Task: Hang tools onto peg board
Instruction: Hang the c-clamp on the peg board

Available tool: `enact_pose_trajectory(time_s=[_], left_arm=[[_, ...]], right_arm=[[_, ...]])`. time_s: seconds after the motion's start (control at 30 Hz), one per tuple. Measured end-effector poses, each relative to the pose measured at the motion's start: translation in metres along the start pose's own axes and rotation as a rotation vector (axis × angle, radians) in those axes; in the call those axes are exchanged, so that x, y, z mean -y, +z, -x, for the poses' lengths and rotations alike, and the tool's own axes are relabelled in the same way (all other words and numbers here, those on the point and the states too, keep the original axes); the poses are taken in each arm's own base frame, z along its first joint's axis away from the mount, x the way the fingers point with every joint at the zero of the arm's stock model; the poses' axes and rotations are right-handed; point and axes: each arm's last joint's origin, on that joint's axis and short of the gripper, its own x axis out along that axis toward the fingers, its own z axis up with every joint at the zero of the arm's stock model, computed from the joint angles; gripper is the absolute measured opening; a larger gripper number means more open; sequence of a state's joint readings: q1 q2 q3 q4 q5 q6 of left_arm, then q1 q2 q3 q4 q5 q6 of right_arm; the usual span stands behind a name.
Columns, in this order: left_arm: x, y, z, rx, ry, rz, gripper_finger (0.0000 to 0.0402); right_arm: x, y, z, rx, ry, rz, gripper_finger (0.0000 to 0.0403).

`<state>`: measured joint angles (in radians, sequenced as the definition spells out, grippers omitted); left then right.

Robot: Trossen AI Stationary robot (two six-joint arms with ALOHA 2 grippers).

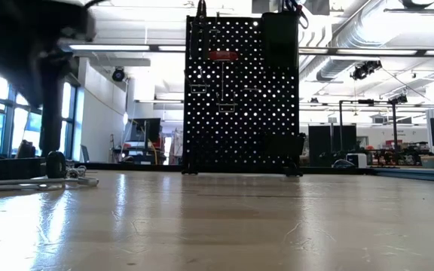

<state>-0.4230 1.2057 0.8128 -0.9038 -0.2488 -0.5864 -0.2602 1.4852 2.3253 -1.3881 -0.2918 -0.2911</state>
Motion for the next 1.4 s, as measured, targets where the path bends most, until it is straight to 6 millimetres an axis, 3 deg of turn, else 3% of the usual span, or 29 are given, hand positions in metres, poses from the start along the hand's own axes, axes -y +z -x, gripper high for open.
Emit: enact_pose_trajectory(time_s=[0.3, 0.53, 0.73, 1.0, 1.13, 1.27, 1.4], left_arm=[[0.011, -0.039, -0.022, -0.07, 0.015, 0.065, 0.0252], [0.012, -0.058, -0.038, -0.095, 0.006, 0.092, 0.0252], [0.012, -0.062, -0.047, -0.061, -0.018, 0.106, 0.0231], [0.013, -0.062, -0.049, -0.076, -0.05, 0.05, 0.0117], [0.015, -0.061, -0.051, -0.084, -0.055, 0.035, 0.0082], [0.017, -0.061, -0.055, -0.094, -0.041, 0.033, 0.008], [0.018, -0.06, -0.058, -0.09, -0.054, 0.022, 0.011]], right_arm=[[-0.025, 0.002, -0.038, -0.154, 0.046, 0.017, 0.0177], [-0.038, 0.004, -0.065, -0.227, 0.065, 0.027, 0.0177], [-0.045, 0.004, -0.083, -0.276, 0.061, 0.031, 0.0177], [-0.054, 0.005, -0.098, -0.309, 0.08, 0.019, 0.0177], [-0.06, 0.005, -0.106, -0.327, 0.068, 0.036, 0.0177], [-0.064, 0.005, -0.113, -0.343, 0.066, 0.032, 0.0177], [-0.07, 0.005, -0.118, -0.355, 0.075, 0.036, 0.0177]])
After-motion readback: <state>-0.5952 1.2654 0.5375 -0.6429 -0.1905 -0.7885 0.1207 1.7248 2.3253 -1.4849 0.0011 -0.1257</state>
